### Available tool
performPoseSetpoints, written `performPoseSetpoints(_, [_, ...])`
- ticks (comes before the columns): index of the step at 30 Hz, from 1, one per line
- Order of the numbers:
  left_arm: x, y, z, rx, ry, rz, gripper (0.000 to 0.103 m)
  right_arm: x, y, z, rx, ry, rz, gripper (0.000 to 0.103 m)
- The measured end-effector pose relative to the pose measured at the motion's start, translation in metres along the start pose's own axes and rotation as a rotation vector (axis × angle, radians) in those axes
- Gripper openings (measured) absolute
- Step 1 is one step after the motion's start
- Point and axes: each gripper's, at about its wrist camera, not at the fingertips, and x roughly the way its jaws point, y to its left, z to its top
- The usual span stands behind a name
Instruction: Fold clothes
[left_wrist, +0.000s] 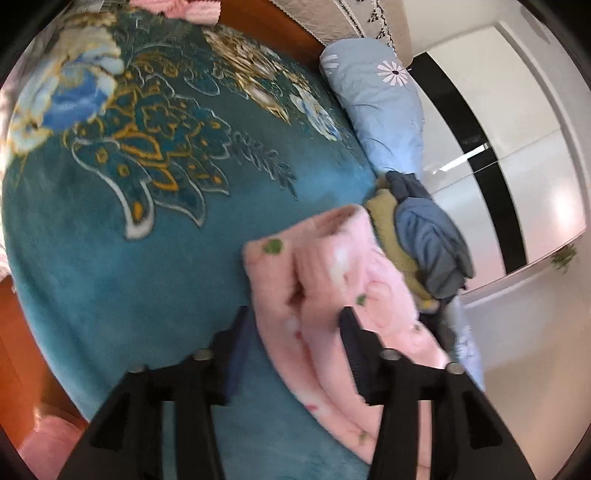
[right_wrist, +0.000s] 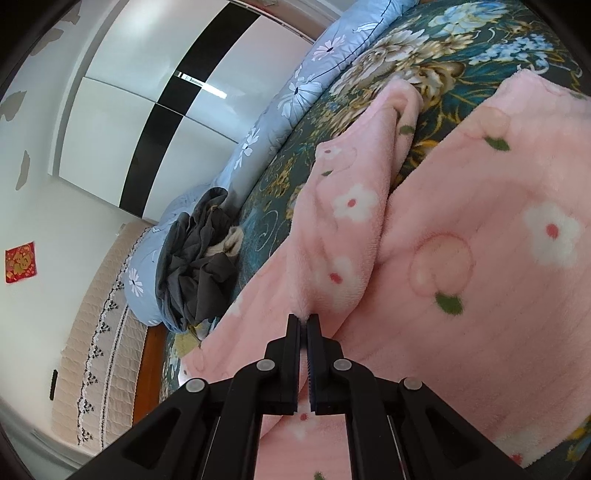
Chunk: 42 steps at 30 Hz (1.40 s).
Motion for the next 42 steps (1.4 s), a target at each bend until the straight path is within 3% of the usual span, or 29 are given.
performPoseSetpoints(3, [0.015,0.003,0.0,-0.023,0.044,0.025,0.054,0.0,0.0,0.0,-0.001,0.001,-0.002,0.004])
performPoseSetpoints(5, [0.017,-0.001,-0.001,0.004,0.029,0.035,0.054,0.0,0.0,0.0,-0.002,0.002,-0.003,0.004])
performPoseSetpoints(10, [0.026,-0.005,0.002,-0.012,0.049,-0.007,0.053,0.0,0.0,0.0,-0.003,0.004,-0.004,0.004])
performPoseSetpoints(12, [0.028,-0.007,0.006,-0.019,0.05,-0.007,0.041,0.0,0.0,0.0,-0.003,0.005,-0.003,0.004])
performPoseSetpoints(13, [0.03,-0.011,0.009,-0.012,0.05,0.0,0.024,0.0,-0.001,0.0,-0.002,0.005,-0.002,0.004])
performPoseSetpoints(14, [0.031,-0.014,0.012,-0.005,0.049,0.007,0.014,0.001,-0.001,0.0,-0.001,0.006,-0.002,0.004])
performPoseSetpoints(16, [0.026,-0.023,0.018,0.012,0.025,-0.006,0.012,0.001,-0.001,0.0,0.0,0.006,-0.002,0.004])
performPoseSetpoints(18, [0.015,-0.031,0.023,0.014,-0.023,-0.057,0.011,0.0,0.0,-0.001,-0.004,0.005,-0.004,0.004])
performPoseSetpoints(21, [0.013,-0.023,0.024,-0.033,-0.026,-0.066,0.011,-0.001,0.001,-0.001,-0.008,0.004,-0.009,0.004])
performPoseSetpoints(24, [0.03,0.004,0.012,-0.092,0.031,0.014,0.011,-0.002,0.002,-0.002,-0.009,0.006,-0.034,0.004])
performPoseSetpoints(26, [0.033,0.019,0.006,-0.153,0.025,-0.04,0.011,-0.002,0.003,-0.002,-0.01,0.008,-0.051,0.004])
performPoseSetpoints(31, [0.031,0.007,0.011,-0.104,0.032,-0.01,0.011,-0.024,0.015,-0.007,-0.052,-0.039,-0.08,0.004])
performPoseSetpoints(34, [0.034,0.012,0.012,-0.124,0.039,-0.027,0.011,-0.045,0.026,-0.012,-0.093,-0.06,-0.095,0.004])
performPoseSetpoints(42, [0.034,0.019,0.013,-0.147,0.045,-0.05,0.012,-0.068,0.023,-0.031,-0.123,-0.017,-0.182,0.004])
